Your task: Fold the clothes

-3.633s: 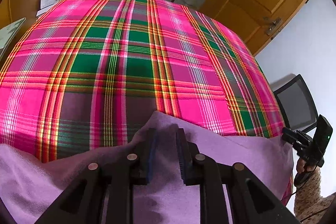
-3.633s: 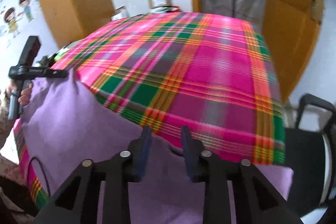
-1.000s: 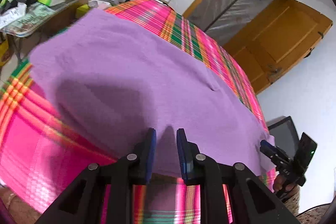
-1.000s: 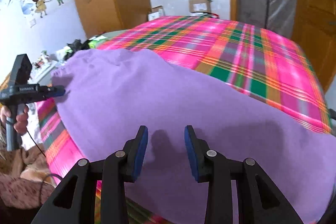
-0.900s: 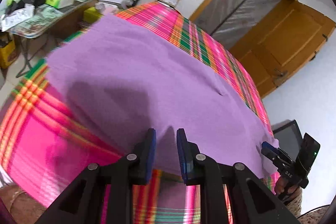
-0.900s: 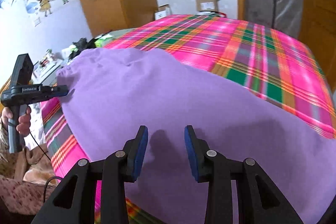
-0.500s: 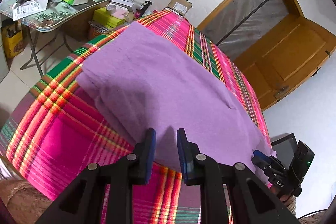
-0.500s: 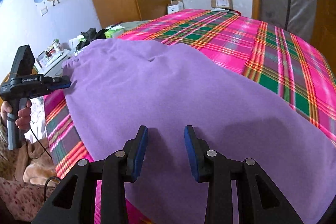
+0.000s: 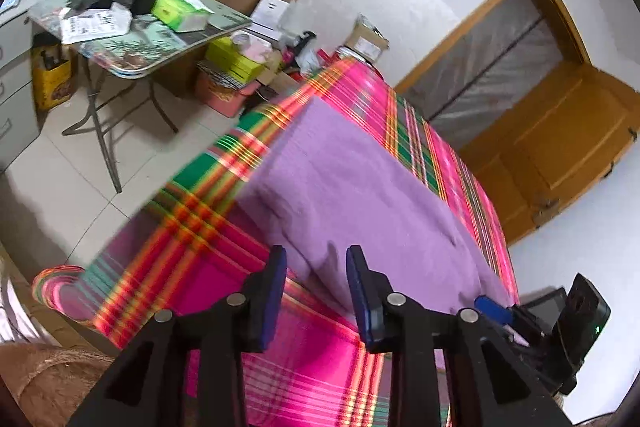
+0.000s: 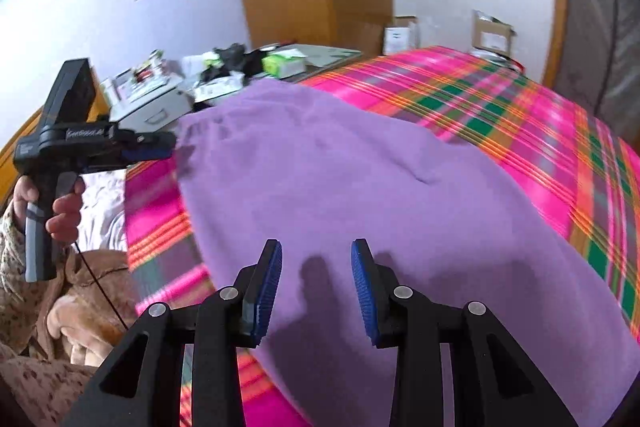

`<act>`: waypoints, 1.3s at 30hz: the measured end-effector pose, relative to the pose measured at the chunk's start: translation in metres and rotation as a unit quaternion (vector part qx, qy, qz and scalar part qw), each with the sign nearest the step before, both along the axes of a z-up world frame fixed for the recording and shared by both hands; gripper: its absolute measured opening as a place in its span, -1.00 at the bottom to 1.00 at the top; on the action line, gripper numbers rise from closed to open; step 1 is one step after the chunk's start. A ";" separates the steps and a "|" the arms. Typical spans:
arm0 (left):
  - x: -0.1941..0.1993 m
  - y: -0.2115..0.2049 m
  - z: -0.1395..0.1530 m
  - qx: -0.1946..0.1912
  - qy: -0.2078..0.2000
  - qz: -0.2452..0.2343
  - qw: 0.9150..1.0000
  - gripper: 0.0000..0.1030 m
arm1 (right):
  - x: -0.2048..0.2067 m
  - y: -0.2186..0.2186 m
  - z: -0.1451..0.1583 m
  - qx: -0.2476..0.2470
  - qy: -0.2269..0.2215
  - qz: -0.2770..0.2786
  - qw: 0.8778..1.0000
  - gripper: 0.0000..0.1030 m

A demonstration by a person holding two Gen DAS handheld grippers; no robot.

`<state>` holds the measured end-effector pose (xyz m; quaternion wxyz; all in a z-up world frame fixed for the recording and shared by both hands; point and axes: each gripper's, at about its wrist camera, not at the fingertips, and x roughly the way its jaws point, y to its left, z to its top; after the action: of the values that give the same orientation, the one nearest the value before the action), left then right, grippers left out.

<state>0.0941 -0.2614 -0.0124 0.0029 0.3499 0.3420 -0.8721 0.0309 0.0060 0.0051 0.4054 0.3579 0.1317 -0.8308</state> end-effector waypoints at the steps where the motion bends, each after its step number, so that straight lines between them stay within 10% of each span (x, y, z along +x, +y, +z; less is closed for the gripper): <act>1: 0.001 -0.004 0.000 0.002 0.001 0.004 1.000 -0.39 | 0.002 -0.010 0.000 0.002 0.002 0.010 1.000 -0.27; 20: -0.002 -0.046 -0.007 0.019 0.008 0.045 0.999 -0.30 | 0.014 -0.161 -0.019 0.060 0.059 0.118 0.989 0.03; 39: -0.027 -0.069 -0.015 0.033 -0.008 0.039 0.999 -0.28 | 0.019 -0.199 -0.033 0.131 0.142 0.103 0.976 -0.01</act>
<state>0.0675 -0.3305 -0.0269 0.0280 0.3435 0.3836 -0.8568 0.0500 -0.1926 -0.0282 0.4158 0.2707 0.3322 -0.8022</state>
